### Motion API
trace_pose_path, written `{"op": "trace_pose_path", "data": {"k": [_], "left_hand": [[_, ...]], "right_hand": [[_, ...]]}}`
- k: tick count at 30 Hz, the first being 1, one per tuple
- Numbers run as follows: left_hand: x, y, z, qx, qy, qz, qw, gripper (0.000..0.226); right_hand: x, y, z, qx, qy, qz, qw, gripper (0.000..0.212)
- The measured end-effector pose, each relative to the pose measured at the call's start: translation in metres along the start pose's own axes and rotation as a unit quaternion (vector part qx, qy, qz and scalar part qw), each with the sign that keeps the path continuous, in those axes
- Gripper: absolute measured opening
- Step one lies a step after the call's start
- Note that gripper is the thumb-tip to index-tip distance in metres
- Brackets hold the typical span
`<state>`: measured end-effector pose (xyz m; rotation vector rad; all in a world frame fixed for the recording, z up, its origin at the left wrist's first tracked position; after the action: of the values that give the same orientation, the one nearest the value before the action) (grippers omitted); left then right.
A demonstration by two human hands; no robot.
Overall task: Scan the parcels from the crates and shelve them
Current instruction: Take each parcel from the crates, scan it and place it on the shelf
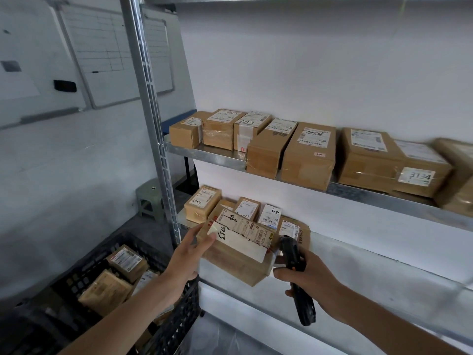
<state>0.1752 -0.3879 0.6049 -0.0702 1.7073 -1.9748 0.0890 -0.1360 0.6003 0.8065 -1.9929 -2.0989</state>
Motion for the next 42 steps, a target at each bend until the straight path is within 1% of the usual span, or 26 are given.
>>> {"op": "trace_pose_path", "data": {"k": [2,4,7,9,11,13,16,19,22,24,25,30,33,35,37,42], "left_hand": [[0.002,0.001,0.000,-0.005,0.000,-0.003,1.000,0.029],[0.005,0.003,0.000,-0.004,0.000,-0.004,1.000,0.033],[0.006,0.003,0.001,0.010,0.000,-0.010,1.000,0.058],[0.005,0.003,0.002,0.010,-0.001,-0.013,1.000,0.064],[0.005,0.004,0.003,0.002,-0.006,-0.018,1.000,0.060],[0.005,0.005,0.004,-0.005,-0.017,-0.028,0.999,0.052],[0.006,0.005,0.009,-0.023,-0.031,-0.041,0.998,0.035],[0.009,0.005,0.015,-0.034,-0.051,-0.049,0.997,0.027],[0.011,0.006,0.022,-0.024,-0.063,-0.063,0.996,0.028],[0.013,0.007,0.025,-0.014,-0.062,-0.066,0.996,0.030],[0.013,0.008,0.026,-0.011,-0.062,-0.066,0.996,0.031],[0.017,0.012,0.029,0.011,-0.065,-0.070,0.995,0.035],[0.017,0.010,0.025,0.017,-0.064,-0.075,0.995,0.041],[0.018,0.009,0.021,0.016,-0.062,-0.081,0.995,0.039],[0.019,0.008,0.017,0.011,-0.061,-0.084,0.995,0.039],[0.020,0.005,0.008,0.024,-0.050,-0.103,0.993,0.053]], "right_hand": [[-0.003,0.001,-0.002,-0.002,0.001,-0.001,1.000,0.050],[-0.005,0.002,-0.002,-0.006,0.000,0.001,1.000,0.048],[-0.008,0.004,-0.004,-0.016,-0.003,0.001,1.000,0.048],[-0.008,0.004,-0.004,-0.020,-0.008,-0.001,1.000,0.049],[-0.009,0.005,-0.002,-0.034,-0.011,0.002,0.999,0.049],[-0.009,0.007,-0.001,-0.059,-0.001,0.014,0.998,0.051],[-0.011,0.014,-0.002,-0.114,0.044,0.055,0.991,0.053],[-0.011,0.020,-0.003,-0.233,0.057,0.076,0.968,0.055],[-0.010,0.020,0.005,-0.377,0.068,0.092,0.919,0.077],[-0.010,0.019,0.012,-0.441,0.067,0.091,0.890,0.089],[-0.011,0.019,0.016,-0.463,0.061,0.091,0.880,0.091],[-0.017,0.027,0.028,-0.521,0.032,0.081,0.849,0.084],[-0.019,0.029,0.034,-0.542,0.027,0.080,0.836,0.084],[-0.021,0.029,0.038,-0.553,0.020,0.080,0.829,0.086],[-0.022,0.030,0.042,-0.562,0.017,0.077,0.823,0.085],[-0.024,0.028,0.054,-0.558,0.003,0.055,0.828,0.082]]}}
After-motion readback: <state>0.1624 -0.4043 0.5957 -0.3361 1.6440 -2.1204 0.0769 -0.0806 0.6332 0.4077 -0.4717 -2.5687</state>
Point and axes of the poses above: each hand's wrist, its own x-axis towards the middle knuckle, its own z-axis out of the back of the hand, y = z × x, the point moved 1 cm from there along x, towards the middle knuckle, and after that the axes turned 14 degrees about x, right-handed, at the moved point
